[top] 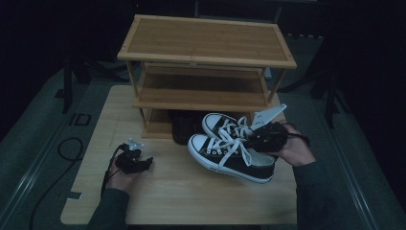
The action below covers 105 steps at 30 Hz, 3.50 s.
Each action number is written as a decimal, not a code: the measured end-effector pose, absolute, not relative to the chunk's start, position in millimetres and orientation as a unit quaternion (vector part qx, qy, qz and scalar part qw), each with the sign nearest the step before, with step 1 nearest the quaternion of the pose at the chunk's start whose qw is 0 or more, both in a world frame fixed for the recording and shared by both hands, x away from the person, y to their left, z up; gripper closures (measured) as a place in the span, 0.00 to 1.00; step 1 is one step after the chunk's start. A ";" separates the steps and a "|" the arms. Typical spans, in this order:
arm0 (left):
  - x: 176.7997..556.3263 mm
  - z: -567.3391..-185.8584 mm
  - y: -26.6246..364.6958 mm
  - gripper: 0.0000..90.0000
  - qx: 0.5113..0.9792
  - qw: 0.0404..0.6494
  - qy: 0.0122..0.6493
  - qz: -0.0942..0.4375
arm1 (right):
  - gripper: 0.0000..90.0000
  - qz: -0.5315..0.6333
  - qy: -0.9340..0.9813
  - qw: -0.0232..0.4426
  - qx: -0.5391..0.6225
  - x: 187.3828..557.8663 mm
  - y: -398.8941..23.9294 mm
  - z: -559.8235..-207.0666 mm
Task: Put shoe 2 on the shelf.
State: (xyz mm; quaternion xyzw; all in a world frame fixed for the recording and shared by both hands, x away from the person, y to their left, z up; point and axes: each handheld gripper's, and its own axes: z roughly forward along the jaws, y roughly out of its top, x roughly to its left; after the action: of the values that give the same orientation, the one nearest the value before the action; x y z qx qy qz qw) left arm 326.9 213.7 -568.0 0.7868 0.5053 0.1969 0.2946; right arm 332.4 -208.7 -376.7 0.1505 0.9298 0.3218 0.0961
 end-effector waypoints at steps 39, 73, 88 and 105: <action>327.1 -568.3 212.9 0.47 0.787 0.296 0.504 0.197 | 0.94 0.382 0.907 0.114 0.139 359.7 -185.6 -333.2; 327.8 -568.5 212.5 0.47 0.788 0.297 0.501 0.197 | 0.94 0.366 0.864 0.206 0.278 415.9 -163.7 -338.7; 327.8 -568.5 212.5 0.46 0.789 0.298 0.501 0.197 | 0.94 0.355 0.841 0.244 0.328 417.4 -151.0 -337.9; 327.7 -568.5 212.4 0.46 0.790 0.296 0.500 0.197 | 0.64 0.327 0.856 0.250 0.313 420.0 -156.2 -325.5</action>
State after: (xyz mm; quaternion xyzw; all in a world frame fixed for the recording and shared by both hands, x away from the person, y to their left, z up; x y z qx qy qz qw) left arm 327.7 212.4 -568.5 0.7897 0.4998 0.1969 0.2963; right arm 420.0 -156.2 -325.5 0.3134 0.8557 0.3273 0.2498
